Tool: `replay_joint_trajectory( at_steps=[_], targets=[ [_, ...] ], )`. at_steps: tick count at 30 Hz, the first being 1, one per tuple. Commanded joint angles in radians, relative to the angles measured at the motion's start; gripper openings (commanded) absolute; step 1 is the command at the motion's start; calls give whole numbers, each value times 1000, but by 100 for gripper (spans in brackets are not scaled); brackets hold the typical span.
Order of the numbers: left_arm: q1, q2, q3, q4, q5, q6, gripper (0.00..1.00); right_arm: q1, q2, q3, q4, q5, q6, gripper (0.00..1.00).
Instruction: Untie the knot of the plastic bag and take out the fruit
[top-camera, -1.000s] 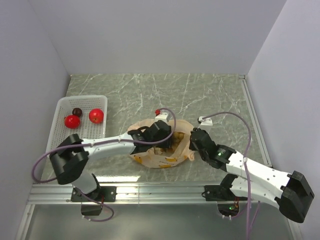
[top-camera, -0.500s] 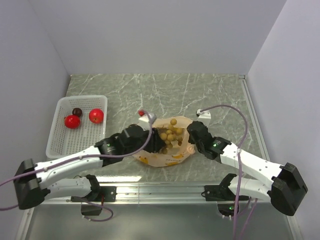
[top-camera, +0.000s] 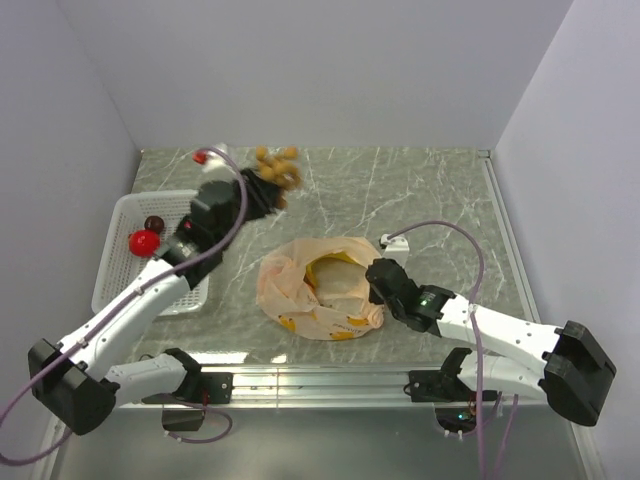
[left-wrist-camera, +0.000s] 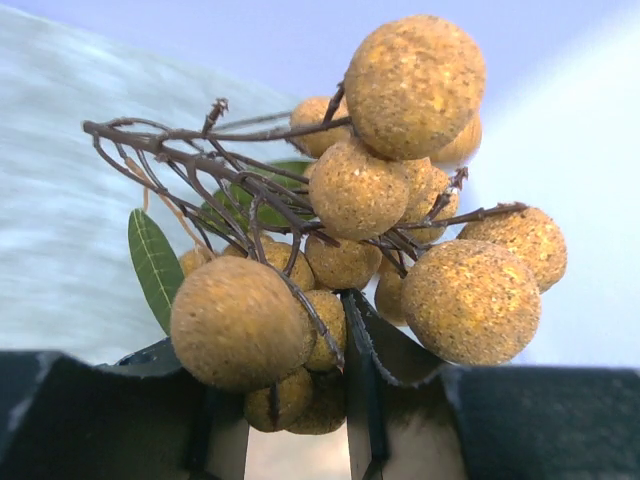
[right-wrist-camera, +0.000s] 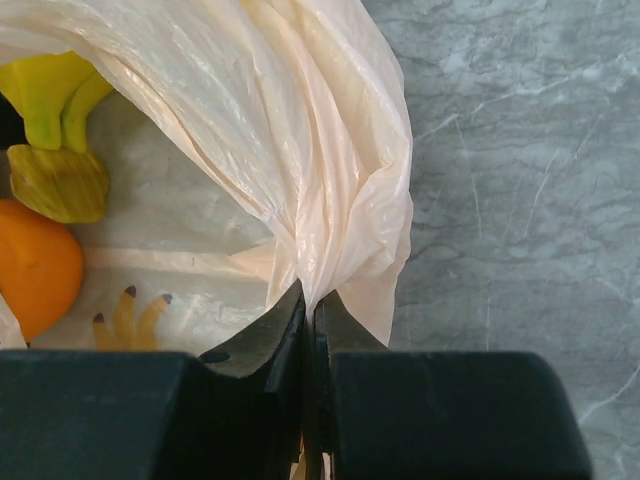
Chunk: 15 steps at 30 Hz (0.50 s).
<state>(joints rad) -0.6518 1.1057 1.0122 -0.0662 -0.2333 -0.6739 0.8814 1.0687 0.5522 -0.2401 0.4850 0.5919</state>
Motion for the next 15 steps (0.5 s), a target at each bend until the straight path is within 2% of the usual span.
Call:
replay_joint_trajectory(
  at_steps=[1,8,12,15],
  targets=[
    [192,20,83,-136,-133,5,18,11,-35,-6,9,24,19,11],
    [498,13,63,-334,-207,7,19,10,-90,-8,2,24,11,11],
    [633,-4,-18,-336,-126,46,23,10,-99,-6,-1,18,0,11],
    [731,32,-9,-417,-80,83,27,10,-107,-8,-8,17,-7,11]
  ],
)
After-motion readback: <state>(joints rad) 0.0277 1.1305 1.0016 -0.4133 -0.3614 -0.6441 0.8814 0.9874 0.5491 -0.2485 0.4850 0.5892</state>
